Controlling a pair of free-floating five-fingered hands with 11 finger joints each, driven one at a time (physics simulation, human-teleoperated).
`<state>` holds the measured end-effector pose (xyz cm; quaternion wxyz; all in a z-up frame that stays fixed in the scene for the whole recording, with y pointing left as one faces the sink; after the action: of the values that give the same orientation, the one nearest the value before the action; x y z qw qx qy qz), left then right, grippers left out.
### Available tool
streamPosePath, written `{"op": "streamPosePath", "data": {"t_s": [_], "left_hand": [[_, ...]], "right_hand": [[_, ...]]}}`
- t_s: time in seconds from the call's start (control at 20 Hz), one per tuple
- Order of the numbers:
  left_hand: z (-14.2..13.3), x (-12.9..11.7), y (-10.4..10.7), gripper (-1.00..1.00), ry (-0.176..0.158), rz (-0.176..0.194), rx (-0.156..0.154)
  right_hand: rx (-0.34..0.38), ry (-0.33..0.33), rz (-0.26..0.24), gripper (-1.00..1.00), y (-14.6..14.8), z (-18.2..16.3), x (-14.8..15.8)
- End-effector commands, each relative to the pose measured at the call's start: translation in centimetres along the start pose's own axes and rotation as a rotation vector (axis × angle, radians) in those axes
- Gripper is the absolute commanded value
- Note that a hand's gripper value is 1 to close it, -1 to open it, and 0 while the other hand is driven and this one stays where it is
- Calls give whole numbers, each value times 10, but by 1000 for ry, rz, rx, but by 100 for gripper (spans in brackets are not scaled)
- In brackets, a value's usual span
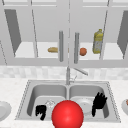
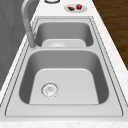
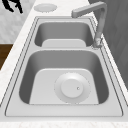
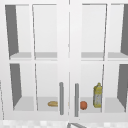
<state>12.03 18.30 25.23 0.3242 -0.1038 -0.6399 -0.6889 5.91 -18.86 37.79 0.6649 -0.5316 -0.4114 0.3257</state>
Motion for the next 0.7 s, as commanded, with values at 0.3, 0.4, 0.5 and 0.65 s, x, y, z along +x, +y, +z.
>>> {"op": "streamPosePath", "data": {"t_s": [0.3,0.4,0.5,0.65], "left_hand": [[0,0,0,0,0,0,0],[0,0,0,0,0,0,0],[0,0,0,0,0,0,0],[0,0,0,0,0,0,0]], "right_hand": [[35,27,-220,-100,8,-9,20],[45,27,-247,-100,8,-11,23],[48,30,-276,-100,9,-12,26],[46,38,-323,-100,10,-12,30]]}}
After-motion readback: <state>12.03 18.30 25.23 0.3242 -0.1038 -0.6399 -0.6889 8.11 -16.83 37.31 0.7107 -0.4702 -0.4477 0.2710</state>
